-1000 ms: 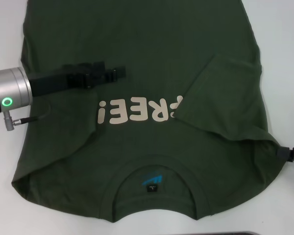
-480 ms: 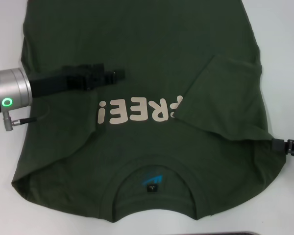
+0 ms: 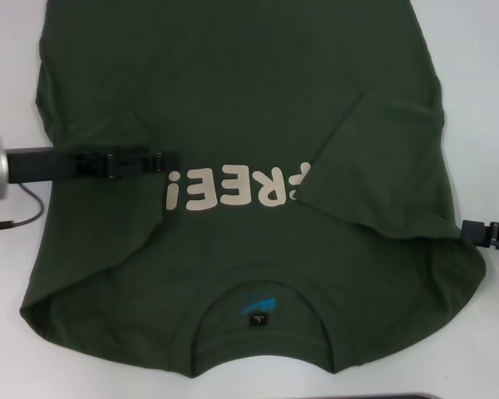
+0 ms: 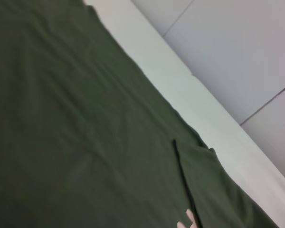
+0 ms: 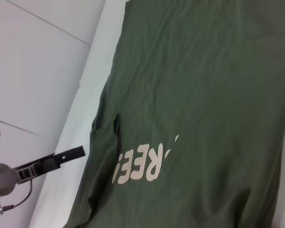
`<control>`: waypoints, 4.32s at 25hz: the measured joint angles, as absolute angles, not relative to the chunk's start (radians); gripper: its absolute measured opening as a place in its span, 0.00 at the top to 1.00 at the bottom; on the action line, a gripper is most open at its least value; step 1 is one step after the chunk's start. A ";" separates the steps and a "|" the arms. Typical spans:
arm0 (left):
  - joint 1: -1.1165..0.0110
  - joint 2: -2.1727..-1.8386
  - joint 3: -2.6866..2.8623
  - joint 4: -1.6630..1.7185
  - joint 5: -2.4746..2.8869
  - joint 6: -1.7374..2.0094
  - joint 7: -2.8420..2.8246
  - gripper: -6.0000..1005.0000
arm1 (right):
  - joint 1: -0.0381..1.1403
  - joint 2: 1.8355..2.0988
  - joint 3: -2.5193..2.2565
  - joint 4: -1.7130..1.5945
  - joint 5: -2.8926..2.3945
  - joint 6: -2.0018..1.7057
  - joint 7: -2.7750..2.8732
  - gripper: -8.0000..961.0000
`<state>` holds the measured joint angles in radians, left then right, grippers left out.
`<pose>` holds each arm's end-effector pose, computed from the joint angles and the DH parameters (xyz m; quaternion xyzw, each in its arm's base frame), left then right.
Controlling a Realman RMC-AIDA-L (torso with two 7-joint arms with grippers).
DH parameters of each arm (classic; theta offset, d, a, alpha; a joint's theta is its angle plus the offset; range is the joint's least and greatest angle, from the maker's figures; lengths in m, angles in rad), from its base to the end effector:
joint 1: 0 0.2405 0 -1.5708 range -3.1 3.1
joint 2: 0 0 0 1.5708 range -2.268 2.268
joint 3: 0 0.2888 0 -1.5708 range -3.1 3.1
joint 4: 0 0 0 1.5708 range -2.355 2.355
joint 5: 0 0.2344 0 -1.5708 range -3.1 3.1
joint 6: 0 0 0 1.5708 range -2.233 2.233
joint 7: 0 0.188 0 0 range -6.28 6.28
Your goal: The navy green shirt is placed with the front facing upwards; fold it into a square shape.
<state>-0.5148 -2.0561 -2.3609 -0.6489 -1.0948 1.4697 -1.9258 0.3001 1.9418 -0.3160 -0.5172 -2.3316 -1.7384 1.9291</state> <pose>-0.3071 0.3780 -0.0627 -0.8587 -0.4645 -0.2009 0.0802 0.4158 0.2588 0.0005 -0.7409 0.6224 0.2416 0.0729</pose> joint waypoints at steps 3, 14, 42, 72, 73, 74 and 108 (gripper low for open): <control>-0.498 -2.019 -2.363 -0.650 -1.093 1.506 -1.961 0.12 | 0.299 1.941 -0.305 -0.524 -2.330 -1.737 1.925 0.15; -0.443 -1.916 -2.375 -0.646 -1.083 1.633 -2.087 0.13 | 0.306 1.929 -0.286 -0.527 -2.329 -1.721 1.920 0.15; -0.381 -1.830 -2.493 -0.641 -0.819 1.785 -2.275 0.24 | 0.328 1.907 -0.288 -0.528 -2.329 -1.714 1.914 0.15; -0.424 -1.888 -2.484 -0.627 -0.692 1.774 -2.273 0.25 | 0.330 1.907 -0.288 -0.527 -2.330 -1.718 1.921 0.15; -0.425 -1.888 -2.484 -0.627 -0.692 1.774 -2.273 0.25 | 0.330 1.907 -0.289 -0.527 -2.330 -1.718 1.921 0.15; -0.426 -1.888 -2.484 -0.627 -0.692 1.774 -2.273 0.25 | 0.330 1.907 -0.289 -0.528 -2.330 -1.717 1.922 0.15; -0.444 -1.895 -2.467 -0.627 -0.654 1.752 -2.255 0.66 | 0.339 1.907 -0.285 -0.528 -2.329 -1.720 1.924 0.15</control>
<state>-0.4443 -1.8954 -2.4669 -0.6273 -0.6543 1.7519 -2.2555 0.3389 1.9066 -0.2852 -0.5277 -2.3286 -1.7200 1.9236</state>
